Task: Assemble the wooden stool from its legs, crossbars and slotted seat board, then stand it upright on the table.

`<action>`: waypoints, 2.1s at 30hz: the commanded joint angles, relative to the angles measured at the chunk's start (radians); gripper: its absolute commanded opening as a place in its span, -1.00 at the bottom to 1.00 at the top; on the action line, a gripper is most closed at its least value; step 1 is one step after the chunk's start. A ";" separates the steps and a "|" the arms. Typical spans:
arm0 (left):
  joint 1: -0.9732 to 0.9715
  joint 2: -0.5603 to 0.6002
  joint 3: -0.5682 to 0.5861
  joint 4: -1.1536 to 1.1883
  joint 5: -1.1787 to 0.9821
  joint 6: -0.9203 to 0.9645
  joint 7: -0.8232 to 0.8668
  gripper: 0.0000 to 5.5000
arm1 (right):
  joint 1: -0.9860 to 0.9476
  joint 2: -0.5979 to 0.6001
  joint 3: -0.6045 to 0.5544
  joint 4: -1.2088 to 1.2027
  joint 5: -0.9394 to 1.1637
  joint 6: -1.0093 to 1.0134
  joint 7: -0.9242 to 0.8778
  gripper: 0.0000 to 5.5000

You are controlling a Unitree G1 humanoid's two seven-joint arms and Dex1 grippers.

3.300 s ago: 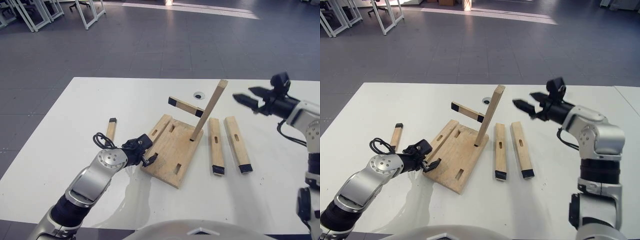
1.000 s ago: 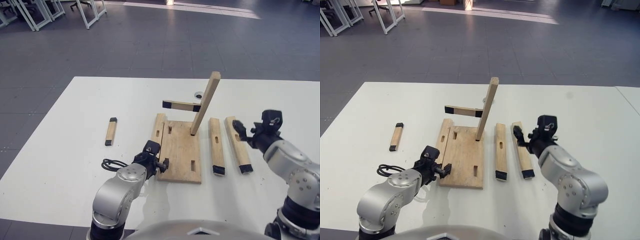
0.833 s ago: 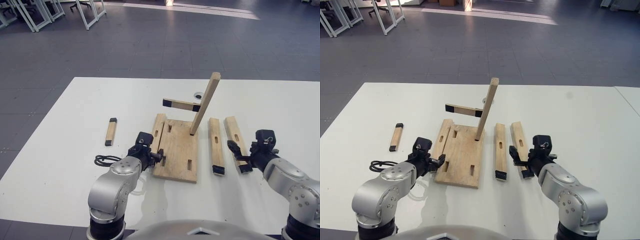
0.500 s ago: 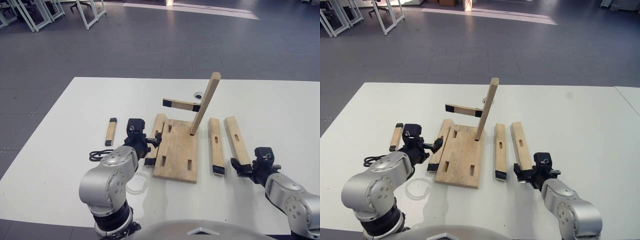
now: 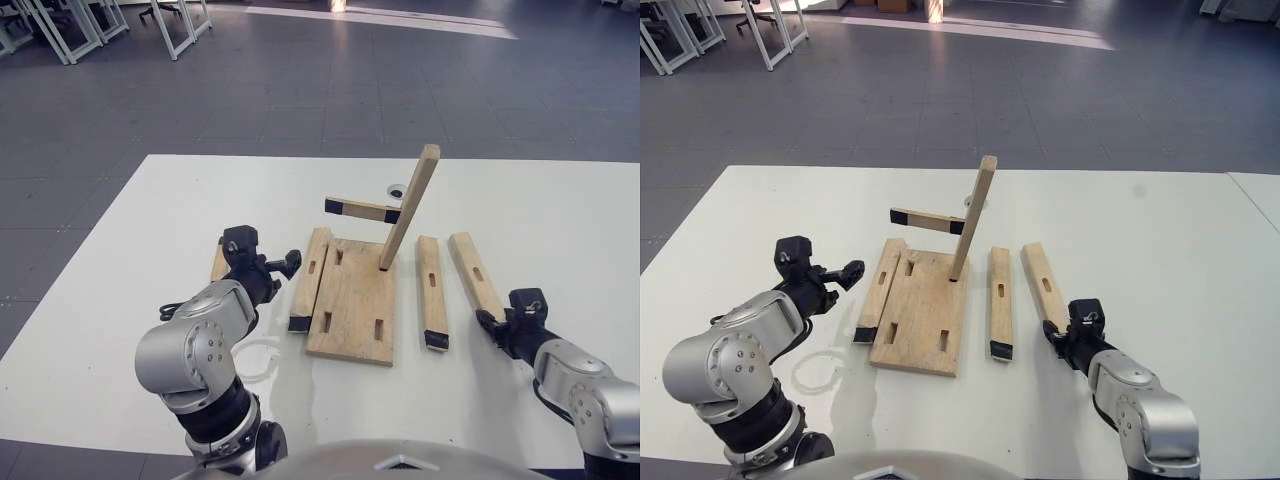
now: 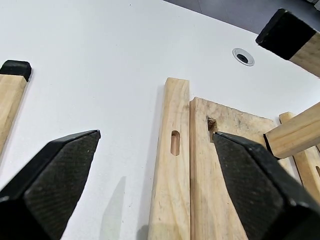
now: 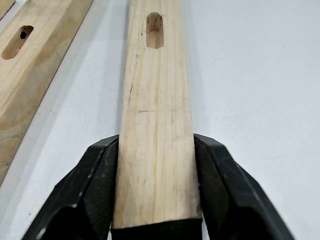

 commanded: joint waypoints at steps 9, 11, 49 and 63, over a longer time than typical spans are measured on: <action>-0.114 0.153 0.199 0.204 -0.347 -0.087 -0.393 0.52 | -0.527 0.061 -0.345 0.203 0.275 -0.031 0.030 -0.27; -0.148 0.215 0.247 0.273 -0.503 -0.064 -0.545 0.52 | -0.610 0.119 -0.436 0.209 0.472 0.006 0.014 -0.27; -0.312 0.456 0.045 0.654 -1.052 -0.167 -0.626 -0.15 | -0.614 -0.033 0.170 0.247 0.737 0.157 0.675 -0.27; -0.296 0.450 0.049 0.669 -1.162 -0.218 -0.544 -0.23 | -0.641 -0.014 0.124 0.282 0.759 0.178 0.589 0.10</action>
